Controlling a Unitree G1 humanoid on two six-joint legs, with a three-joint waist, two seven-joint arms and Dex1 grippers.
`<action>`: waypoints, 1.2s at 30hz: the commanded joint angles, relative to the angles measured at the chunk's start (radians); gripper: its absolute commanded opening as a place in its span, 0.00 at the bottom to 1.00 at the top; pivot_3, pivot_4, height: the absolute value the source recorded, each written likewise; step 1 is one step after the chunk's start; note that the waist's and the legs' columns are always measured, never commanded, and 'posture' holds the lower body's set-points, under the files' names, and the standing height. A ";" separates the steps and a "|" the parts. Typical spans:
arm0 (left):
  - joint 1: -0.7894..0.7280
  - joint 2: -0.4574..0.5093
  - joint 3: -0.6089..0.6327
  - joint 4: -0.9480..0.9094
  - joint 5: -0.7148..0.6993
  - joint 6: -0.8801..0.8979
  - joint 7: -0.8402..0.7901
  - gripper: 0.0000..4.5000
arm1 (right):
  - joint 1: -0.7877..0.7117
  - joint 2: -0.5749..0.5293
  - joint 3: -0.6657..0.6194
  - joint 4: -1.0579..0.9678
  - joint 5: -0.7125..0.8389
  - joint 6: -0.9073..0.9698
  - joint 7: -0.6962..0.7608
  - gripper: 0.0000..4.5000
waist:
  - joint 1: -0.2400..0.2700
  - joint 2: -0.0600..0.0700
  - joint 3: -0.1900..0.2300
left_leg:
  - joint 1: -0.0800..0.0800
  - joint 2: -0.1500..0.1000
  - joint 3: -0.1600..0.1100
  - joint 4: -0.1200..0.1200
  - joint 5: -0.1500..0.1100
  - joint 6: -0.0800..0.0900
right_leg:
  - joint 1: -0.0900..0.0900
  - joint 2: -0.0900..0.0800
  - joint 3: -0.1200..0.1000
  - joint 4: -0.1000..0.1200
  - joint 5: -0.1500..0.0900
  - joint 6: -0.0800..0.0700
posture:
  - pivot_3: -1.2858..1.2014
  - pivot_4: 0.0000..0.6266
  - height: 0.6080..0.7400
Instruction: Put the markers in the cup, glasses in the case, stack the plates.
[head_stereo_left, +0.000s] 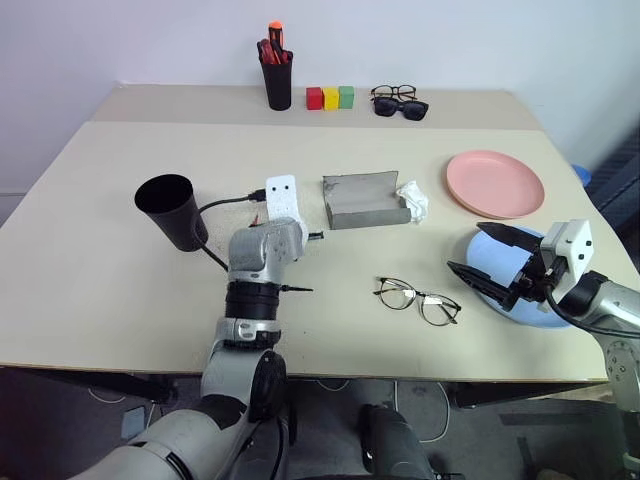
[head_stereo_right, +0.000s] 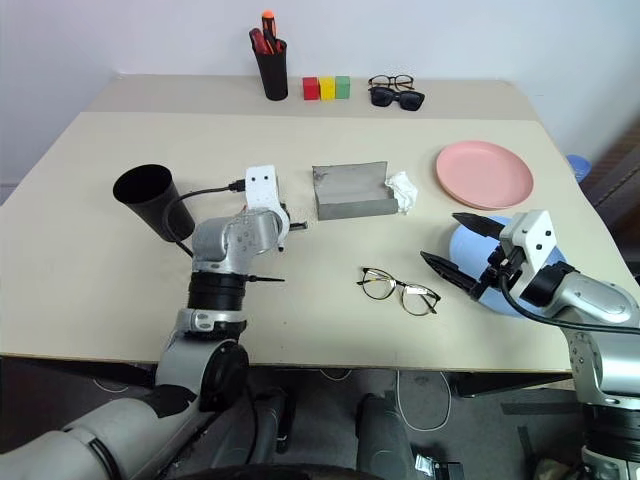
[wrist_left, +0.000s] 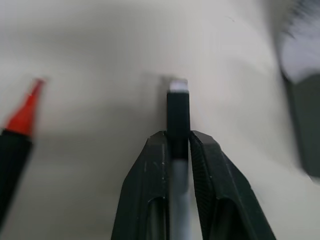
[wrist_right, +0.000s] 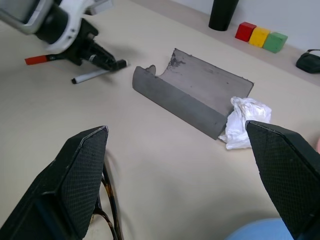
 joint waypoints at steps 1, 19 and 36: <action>0.002 0.075 -0.126 -0.233 -0.052 -0.022 -0.178 0.15 | -0.029 -0.017 -0.017 -0.013 0.007 -0.003 -0.003 1.00 | 0.000 0.000 0.000 | 0.000 0.000 0.000 0.000 0.000 0.000 | 0.000 0.000 0.000 0.000 0.000 0.000 | 0.52 0.24 1.00; 0.035 0.239 -0.271 -0.277 0.064 -0.124 -0.348 0.43 | -0.126 0.024 0.065 0.037 -0.025 -0.019 -0.017 1.00 | 0.002 0.001 0.000 | 0.001 0.000 0.000 0.001 0.001 0.000 | 0.002 0.000 0.001 0.000 0.000 -0.001 | 0.52 0.24 1.00; -0.079 0.098 -0.199 0.009 0.118 0.137 -0.223 0.87 | -0.045 0.010 0.009 -0.042 -0.010 0.011 -0.052 1.00 | -0.002 0.001 0.000 | 0.001 0.000 0.000 0.001 0.001 0.000 | 0.001 0.000 0.001 0.001 0.000 0.000 | 0.52 0.24 1.00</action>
